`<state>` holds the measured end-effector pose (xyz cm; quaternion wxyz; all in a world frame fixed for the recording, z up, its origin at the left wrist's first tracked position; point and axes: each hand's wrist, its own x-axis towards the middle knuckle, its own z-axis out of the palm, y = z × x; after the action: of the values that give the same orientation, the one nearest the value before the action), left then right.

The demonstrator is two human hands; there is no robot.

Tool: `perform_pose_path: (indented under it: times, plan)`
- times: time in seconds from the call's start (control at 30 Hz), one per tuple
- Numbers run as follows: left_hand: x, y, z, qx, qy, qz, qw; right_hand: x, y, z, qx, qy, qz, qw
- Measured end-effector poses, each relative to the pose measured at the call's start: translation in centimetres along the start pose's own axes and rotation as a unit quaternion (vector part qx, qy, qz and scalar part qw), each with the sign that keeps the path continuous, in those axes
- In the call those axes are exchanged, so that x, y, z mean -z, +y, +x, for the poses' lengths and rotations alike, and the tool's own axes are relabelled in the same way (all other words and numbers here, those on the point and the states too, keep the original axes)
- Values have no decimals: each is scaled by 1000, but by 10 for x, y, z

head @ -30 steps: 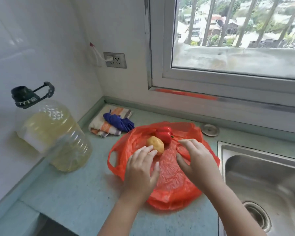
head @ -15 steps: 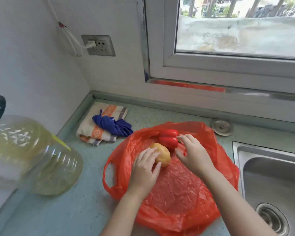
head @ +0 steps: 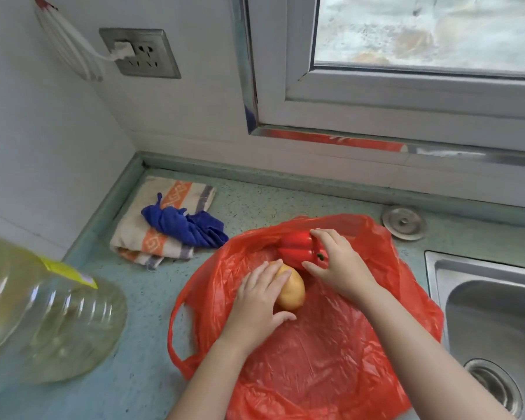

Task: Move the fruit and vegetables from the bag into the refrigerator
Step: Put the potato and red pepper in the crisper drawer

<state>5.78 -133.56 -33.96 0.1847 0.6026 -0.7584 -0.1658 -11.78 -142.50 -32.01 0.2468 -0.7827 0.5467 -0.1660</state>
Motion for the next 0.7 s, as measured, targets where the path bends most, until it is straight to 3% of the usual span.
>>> perform_pose_path:
  times: [0.33,0.7]
  plan:
    - [-13,-4,7,12,4,14,1000,-13,4,9,-10,-29,70,997]
    - [-1,2,-10,68,86,-92,990,-13,4,-29,-82,66,133,986]
